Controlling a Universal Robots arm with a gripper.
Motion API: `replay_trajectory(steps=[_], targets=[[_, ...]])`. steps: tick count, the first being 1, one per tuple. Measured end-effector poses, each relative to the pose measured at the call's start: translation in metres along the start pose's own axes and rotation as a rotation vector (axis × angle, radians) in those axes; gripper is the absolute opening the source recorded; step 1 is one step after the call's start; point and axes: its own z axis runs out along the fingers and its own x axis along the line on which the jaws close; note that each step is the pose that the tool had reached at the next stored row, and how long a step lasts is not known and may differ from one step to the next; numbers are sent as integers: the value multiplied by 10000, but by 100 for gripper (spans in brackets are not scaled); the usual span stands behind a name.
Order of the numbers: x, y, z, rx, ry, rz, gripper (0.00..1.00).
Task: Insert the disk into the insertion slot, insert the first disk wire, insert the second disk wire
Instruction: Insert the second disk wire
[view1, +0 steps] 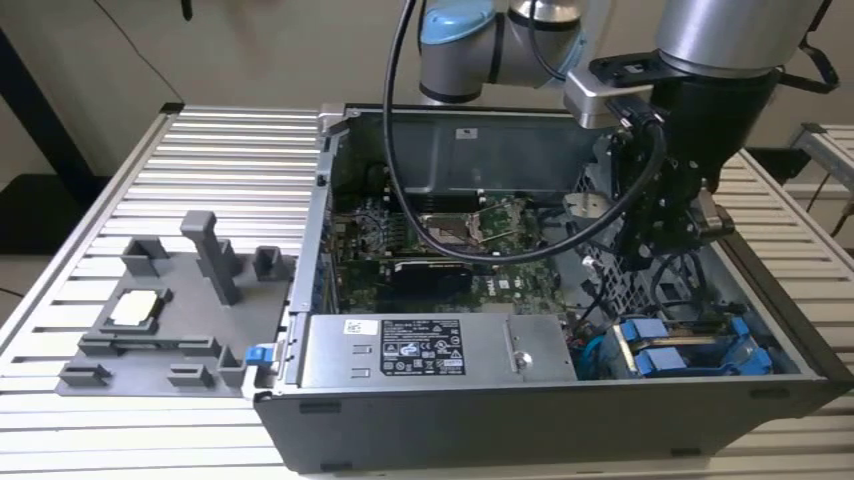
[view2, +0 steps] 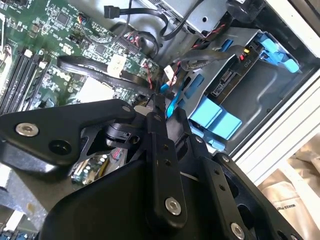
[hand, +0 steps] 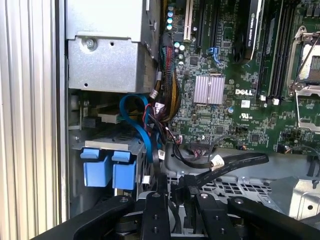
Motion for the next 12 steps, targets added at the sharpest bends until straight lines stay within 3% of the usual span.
replay_trajectory(steps=[3, 4, 12], targets=[[-1, 0, 0, 0, 0, 0, 26], [-1, 0, 0, 0, 0, 0, 18], [0, 0, 1, 0, 2, -1, 16]])
